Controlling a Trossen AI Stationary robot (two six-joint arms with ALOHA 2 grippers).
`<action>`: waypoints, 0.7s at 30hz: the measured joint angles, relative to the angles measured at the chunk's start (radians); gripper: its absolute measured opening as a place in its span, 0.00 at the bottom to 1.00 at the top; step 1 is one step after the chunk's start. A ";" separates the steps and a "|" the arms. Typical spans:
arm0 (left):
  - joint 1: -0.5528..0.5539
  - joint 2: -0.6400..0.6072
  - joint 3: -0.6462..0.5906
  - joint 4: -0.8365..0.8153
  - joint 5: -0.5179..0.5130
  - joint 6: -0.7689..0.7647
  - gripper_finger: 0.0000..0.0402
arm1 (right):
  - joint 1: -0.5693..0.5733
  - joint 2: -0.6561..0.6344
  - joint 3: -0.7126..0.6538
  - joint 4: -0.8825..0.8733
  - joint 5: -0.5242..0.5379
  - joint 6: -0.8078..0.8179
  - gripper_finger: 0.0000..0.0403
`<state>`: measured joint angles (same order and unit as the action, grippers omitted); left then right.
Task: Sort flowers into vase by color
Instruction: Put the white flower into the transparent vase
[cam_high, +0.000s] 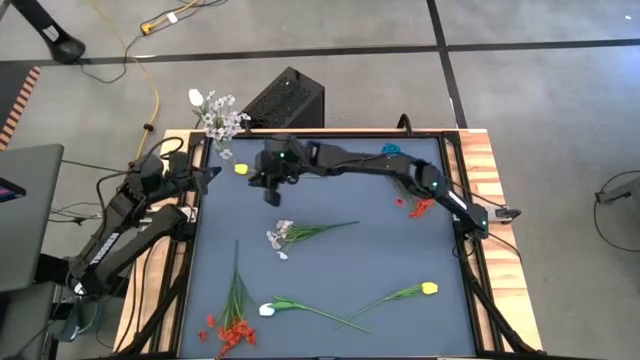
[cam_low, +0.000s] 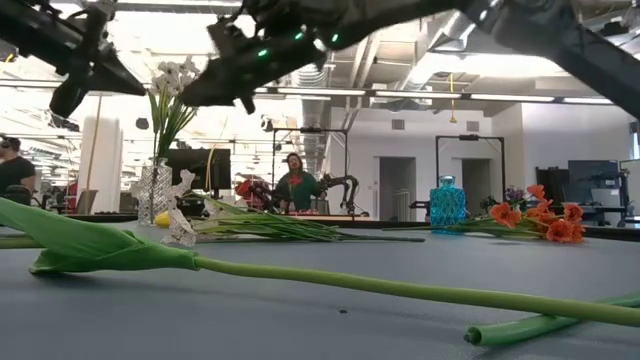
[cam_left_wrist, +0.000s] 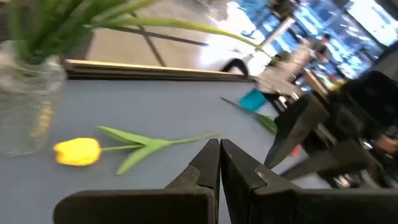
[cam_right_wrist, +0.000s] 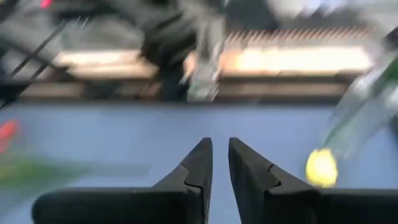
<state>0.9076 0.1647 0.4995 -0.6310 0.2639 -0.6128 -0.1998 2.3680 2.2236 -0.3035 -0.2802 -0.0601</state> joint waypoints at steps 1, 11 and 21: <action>-0.008 -0.008 0.000 -0.009 0.008 0.002 0.00 | -0.001 -0.024 0.000 -0.080 -0.031 -0.022 0.19; -0.162 -0.023 -0.079 0.083 0.093 0.002 0.00 | -0.006 -0.230 -0.001 -0.741 -0.091 -0.262 0.09; -0.508 0.020 -0.227 0.427 -0.102 -0.074 0.00 | -0.015 -0.427 -0.075 -1.041 -0.086 -0.269 0.08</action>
<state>0.3994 0.1845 0.2726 -0.2039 0.1615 -0.6864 -0.2150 1.9409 2.1483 -1.3447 -0.3664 -0.3291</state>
